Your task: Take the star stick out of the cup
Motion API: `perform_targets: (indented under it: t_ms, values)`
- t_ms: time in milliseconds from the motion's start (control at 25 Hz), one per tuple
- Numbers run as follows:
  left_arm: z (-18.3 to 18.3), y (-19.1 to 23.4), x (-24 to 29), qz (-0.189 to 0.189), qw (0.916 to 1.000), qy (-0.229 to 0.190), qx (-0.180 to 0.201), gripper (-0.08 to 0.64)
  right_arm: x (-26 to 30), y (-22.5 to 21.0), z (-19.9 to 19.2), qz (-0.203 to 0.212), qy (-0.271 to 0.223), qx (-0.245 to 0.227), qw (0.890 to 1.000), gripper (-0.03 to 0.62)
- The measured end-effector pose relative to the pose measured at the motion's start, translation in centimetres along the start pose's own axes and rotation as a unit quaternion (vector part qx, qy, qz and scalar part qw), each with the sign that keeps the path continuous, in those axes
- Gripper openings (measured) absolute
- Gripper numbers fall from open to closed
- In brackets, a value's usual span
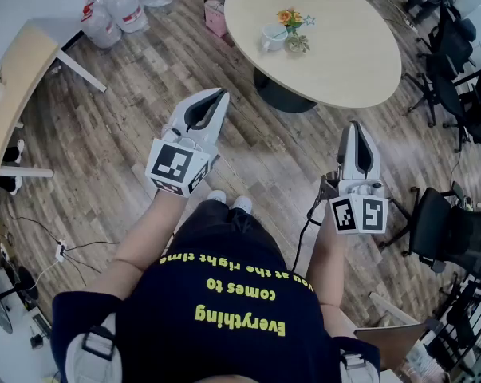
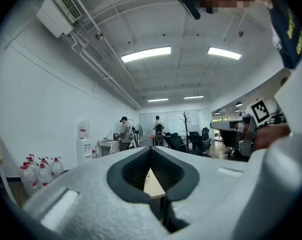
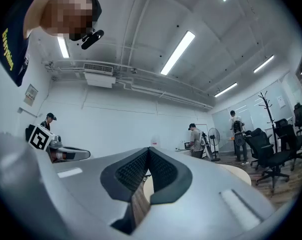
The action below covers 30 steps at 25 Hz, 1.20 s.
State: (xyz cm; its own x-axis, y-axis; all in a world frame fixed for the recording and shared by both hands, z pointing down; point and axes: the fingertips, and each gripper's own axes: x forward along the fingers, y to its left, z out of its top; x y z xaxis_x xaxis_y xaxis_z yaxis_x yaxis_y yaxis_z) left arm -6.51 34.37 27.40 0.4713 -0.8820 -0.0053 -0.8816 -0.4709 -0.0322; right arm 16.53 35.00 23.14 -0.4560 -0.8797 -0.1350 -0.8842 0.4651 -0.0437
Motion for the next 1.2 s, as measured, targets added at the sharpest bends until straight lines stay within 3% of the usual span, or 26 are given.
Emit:
perform_targets:
  t_ms: [200,440,520,760,1200]
  values:
    - [-0.1,-0.5,0.7,0.002,1.0,0.001,0.0,0.002,-0.1,-1.0,-0.4,-0.005,0.004,0.001,1.0,0.012]
    - [-0.6,-1.2,2.1,0.01,0.9998,0.008,-0.013,0.015,0.2,-2.3,-0.9,0.013,0.008,0.038,0.999,0.012]
    - [-0.8,-1.4,2.5,0.013,0.9996,0.015,-0.018,0.063,0.7,-2.9,-1.5,0.015,0.019,0.039,0.999,0.047]
    - [-1.2,-0.6,4.6,0.023,0.999,0.031,-0.023,0.215,2.7,-4.7,-2.8,0.003,0.03,0.038,0.999,0.244]
    - [-1.7,5.7,11.6,-0.002,0.9994,0.022,-0.026,0.242,11.9,-4.6,-4.1,0.01,0.035,0.036,0.999,0.276]
